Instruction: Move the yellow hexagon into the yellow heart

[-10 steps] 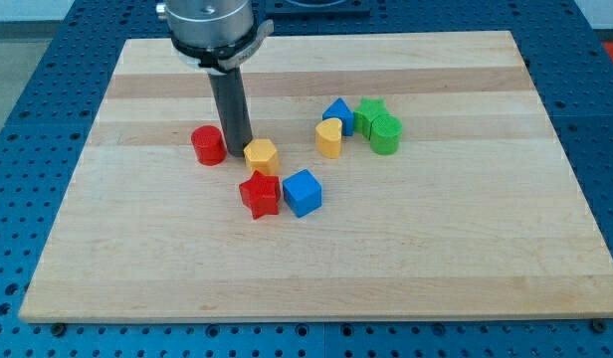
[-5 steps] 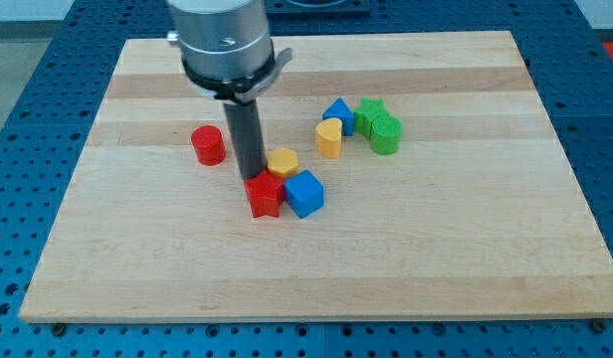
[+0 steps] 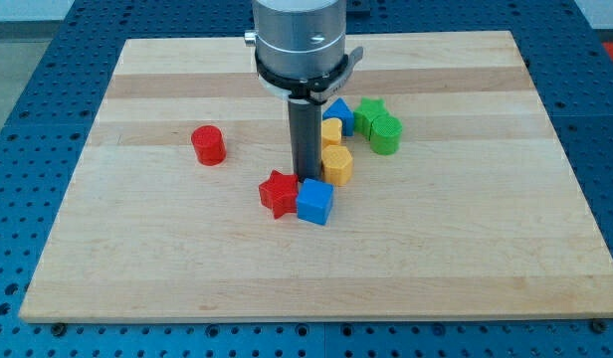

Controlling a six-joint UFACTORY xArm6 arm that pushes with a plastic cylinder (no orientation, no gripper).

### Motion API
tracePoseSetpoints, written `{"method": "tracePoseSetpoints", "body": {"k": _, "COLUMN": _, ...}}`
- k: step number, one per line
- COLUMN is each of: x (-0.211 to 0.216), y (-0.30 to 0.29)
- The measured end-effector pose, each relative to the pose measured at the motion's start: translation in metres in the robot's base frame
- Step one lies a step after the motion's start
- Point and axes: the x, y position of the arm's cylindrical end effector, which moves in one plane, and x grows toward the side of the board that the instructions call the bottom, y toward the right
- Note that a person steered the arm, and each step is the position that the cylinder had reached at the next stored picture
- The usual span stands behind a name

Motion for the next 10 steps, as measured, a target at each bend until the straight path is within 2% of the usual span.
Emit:
{"method": "tracePoseSetpoints", "body": {"k": 2, "x": 0.02, "y": 0.001}}
{"method": "tracePoseSetpoints", "body": {"k": 7, "x": 0.02, "y": 0.03}}
{"method": "tracePoseSetpoints", "body": {"k": 10, "x": 0.02, "y": 0.027}}
